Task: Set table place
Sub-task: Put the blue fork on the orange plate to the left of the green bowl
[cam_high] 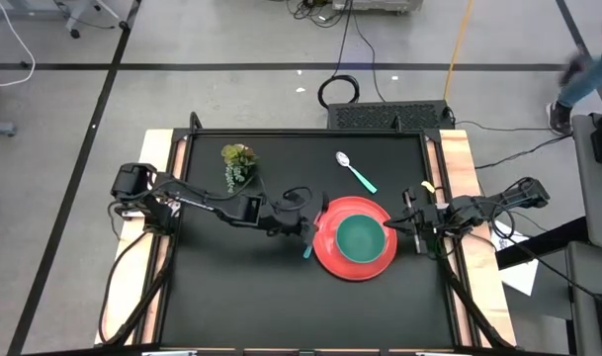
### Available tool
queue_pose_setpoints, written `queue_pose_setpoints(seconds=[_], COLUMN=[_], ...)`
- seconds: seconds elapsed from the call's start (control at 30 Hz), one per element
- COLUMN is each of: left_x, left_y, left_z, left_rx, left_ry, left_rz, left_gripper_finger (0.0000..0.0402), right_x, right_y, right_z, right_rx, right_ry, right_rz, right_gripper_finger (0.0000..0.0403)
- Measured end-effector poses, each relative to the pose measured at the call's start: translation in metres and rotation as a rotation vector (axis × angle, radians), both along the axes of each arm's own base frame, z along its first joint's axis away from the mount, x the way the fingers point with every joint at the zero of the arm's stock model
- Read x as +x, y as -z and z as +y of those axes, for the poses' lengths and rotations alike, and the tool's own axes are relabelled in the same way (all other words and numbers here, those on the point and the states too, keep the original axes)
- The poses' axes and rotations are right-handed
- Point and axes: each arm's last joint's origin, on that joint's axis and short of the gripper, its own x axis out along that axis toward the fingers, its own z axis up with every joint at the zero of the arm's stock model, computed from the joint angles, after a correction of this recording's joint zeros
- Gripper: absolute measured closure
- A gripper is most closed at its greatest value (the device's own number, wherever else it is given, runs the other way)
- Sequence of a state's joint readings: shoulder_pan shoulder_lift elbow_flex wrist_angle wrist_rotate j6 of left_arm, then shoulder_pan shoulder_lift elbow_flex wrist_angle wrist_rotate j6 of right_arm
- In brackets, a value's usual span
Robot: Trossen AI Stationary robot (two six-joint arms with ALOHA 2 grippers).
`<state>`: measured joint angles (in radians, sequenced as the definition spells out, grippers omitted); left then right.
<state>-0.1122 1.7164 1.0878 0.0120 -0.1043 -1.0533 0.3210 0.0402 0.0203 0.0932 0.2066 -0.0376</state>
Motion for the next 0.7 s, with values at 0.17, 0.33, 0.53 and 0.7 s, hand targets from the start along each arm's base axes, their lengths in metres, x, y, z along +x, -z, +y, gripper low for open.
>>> queue_pose_setpoints(seconds=[0.17,0.33,0.53,0.7], left_x=[0.003,0.004,0.011,0.020], left_y=[-0.004,-0.006,-0.001,0.012], left_z=[0.004,0.005,0.004,0.004], left_rx=[0.012,0.018,0.020,-0.004], left_ry=[0.006,0.005,0.007,0.025], left_rz=[-0.055,-0.074,-0.107,-0.127], left_gripper_finger=[0.0394,0.0395,0.0395,0.0395], right_x=[0.000,0.000,0.000,0.000], right_y=[0.000,0.000,0.000,0.000], right_z=[0.000,0.000,0.000,0.000], right_rx=[-0.001,-0.001,-0.003,-0.001], right_ry=[0.000,0.000,0.000,0.000], right_rz=[0.001,0.001,0.000,-0.003], right_gripper_finger=[0.0403,0.0403,0.0403,0.0403])
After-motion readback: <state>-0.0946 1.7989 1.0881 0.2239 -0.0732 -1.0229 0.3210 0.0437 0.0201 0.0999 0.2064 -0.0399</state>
